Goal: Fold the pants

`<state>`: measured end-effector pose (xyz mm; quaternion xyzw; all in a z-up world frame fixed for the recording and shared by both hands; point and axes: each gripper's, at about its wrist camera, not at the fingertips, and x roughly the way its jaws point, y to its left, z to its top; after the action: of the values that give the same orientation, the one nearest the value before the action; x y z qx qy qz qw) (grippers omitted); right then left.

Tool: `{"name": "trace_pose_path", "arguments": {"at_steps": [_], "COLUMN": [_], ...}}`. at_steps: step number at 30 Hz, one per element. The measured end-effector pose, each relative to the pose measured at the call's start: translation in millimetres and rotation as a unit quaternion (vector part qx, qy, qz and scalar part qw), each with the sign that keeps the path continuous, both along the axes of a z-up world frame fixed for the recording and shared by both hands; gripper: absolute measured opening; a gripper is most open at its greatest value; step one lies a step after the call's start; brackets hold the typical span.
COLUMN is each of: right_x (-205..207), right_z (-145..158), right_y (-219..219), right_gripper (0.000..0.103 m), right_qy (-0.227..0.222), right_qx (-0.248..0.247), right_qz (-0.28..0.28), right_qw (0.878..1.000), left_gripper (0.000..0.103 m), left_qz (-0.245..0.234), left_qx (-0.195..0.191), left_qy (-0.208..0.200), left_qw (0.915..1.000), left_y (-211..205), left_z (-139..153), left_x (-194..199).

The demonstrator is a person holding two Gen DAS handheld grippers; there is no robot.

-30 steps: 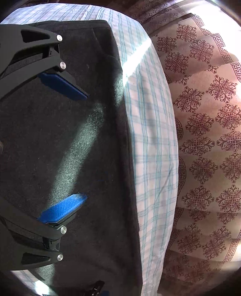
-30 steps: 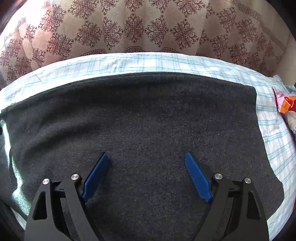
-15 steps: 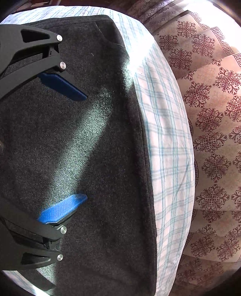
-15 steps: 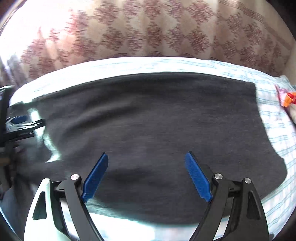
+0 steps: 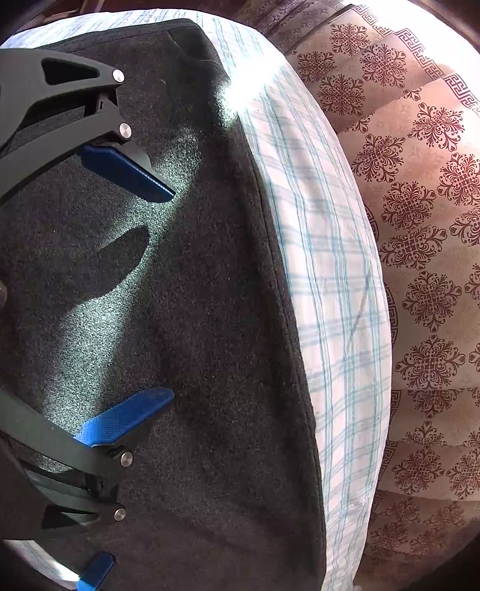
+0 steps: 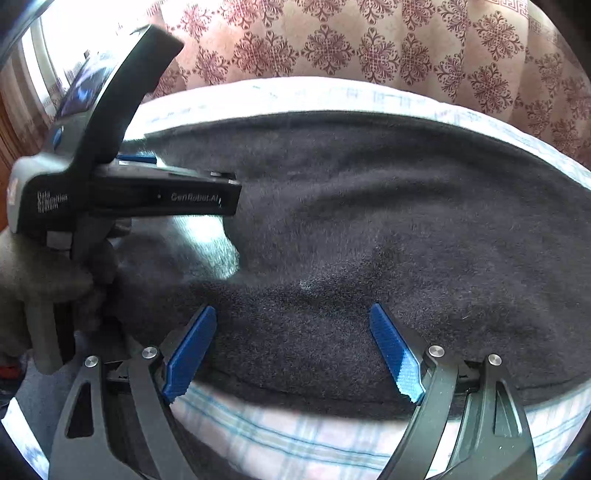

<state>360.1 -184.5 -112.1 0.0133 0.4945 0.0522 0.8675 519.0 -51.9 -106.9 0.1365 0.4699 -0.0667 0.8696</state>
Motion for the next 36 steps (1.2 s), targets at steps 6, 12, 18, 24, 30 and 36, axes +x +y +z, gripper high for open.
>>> {"name": "trace_pose_path", "arguments": {"at_steps": [6, 12, 18, 24, 30, 36], "right_x": [-23.2, -30.2, -48.4, -61.2, -79.8, -77.0], "right_z": [-8.6, 8.6, 31.6, 20.9, 13.6, 16.1], "right_y": [2.3, -14.3, -109.4, -211.0, -234.9, -236.1], "right_gripper": [0.086, 0.082, 0.082, 0.082, 0.084, 0.084], "right_qy": [0.009, 0.007, -0.032, -0.013, 0.004, 0.011], "right_qx": [-0.023, -0.012, -0.084, -0.135, -0.086, -0.076], "right_qz": [0.012, 0.004, -0.110, -0.186, -0.175, -0.181], "right_qw": [1.000, 1.000, 0.990, 0.973, 0.981, 0.981], "left_gripper": [0.101, 0.101, 0.101, 0.101, 0.101, 0.101], "left_qz": [0.037, 0.040, 0.011, -0.038, -0.041, -0.035], "left_qx": [-0.005, 0.009, -0.040, -0.044, -0.037, -0.044], "left_qy": [-0.010, -0.013, -0.004, 0.016, 0.018, 0.022], "left_qw": [0.9993, 0.9991, 0.9991, 0.9982, 0.9983, 0.9982], "left_y": [7.3, 6.2, 10.7, -13.7, -16.9, -16.8], "left_z": [-6.3, -1.5, 20.3, 10.9, -10.8, -15.0], "left_x": [15.6, 11.8, -20.4, -60.6, -70.1, -70.3]}}
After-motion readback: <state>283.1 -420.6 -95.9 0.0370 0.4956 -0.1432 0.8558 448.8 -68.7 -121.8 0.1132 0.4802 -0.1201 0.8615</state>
